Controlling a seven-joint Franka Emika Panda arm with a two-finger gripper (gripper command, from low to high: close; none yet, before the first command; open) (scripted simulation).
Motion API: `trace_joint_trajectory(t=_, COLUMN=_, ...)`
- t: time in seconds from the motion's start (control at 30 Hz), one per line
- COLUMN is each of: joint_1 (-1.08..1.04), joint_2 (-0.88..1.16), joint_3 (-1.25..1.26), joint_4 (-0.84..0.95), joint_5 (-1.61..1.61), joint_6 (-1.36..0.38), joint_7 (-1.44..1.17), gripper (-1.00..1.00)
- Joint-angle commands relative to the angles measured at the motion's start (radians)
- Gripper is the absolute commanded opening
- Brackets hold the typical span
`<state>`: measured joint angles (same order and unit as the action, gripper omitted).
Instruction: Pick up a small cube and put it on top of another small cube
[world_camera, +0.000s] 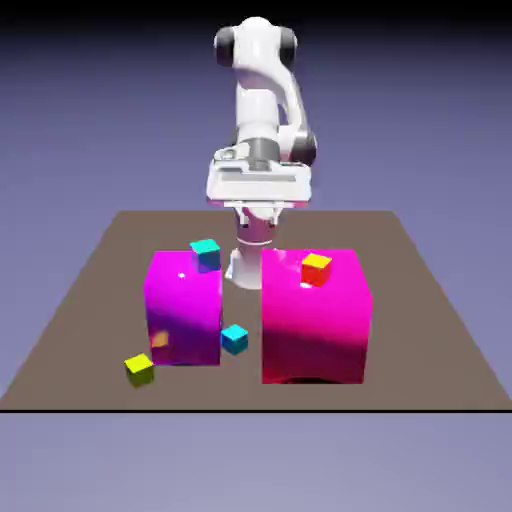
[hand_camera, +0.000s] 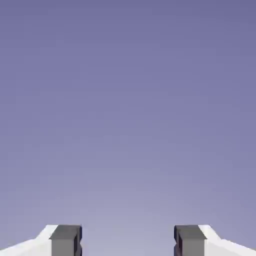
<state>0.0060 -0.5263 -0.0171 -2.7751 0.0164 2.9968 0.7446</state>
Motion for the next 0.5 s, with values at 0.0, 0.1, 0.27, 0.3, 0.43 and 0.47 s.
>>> trace_joint_trajectory(t=0.0, joint_1=-0.005, joint_2=0.036, joint_3=-0.014, joint_4=0.029, joint_5=0.014, joint_6=-0.033, joint_7=0.003, gripper=0.0)
trace_joint_trajectory(t=0.1, joint_1=-0.02, joint_2=0.145, joint_3=-0.057, joint_4=0.116, joint_5=0.055, joint_6=-0.133, joint_7=0.012, gripper=0.0)
trace_joint_trajectory(t=0.27, joint_1=-0.045, joint_2=0.326, joint_3=-0.127, joint_4=0.26, joint_5=0.123, joint_6=-0.3, joint_7=0.026, gripper=0.0)
trace_joint_trajectory(t=0.3, joint_1=-0.05, joint_2=0.362, joint_3=-0.141, joint_4=0.289, joint_5=0.136, joint_6=-0.333, joint_7=0.029, gripper=0.0)
trace_joint_trajectory(t=0.43, joint_1=-0.07, joint_2=0.507, joint_3=-0.198, joint_4=0.405, joint_5=0.191, joint_6=-0.466, joint_7=0.041, gripper=0.0)
trace_joint_trajectory(t=0.47, joint_1=-0.075, joint_2=0.544, joint_3=-0.212, joint_4=0.434, joint_5=0.204, joint_6=-0.5, joint_7=0.044, gripper=0.0)
